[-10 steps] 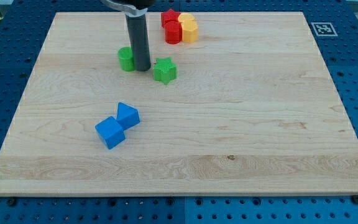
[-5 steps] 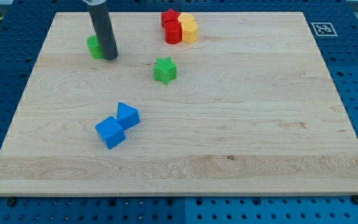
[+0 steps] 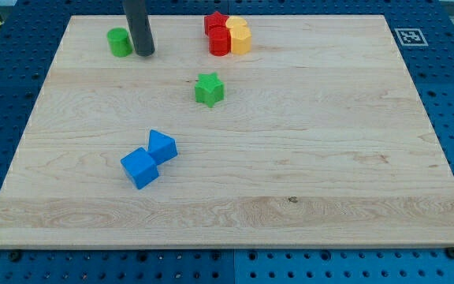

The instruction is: Slide the green circle to the left side of the red star

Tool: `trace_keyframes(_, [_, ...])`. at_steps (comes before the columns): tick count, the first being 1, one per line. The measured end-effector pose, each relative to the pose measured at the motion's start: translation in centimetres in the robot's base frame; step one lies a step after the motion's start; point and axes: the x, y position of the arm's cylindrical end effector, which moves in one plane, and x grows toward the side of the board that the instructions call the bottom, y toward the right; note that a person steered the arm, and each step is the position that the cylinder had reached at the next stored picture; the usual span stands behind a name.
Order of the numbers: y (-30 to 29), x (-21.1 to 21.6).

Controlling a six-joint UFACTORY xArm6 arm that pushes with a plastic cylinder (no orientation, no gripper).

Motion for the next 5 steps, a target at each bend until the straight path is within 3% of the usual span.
trace_keyframes(5, [-3.8, -0.6])
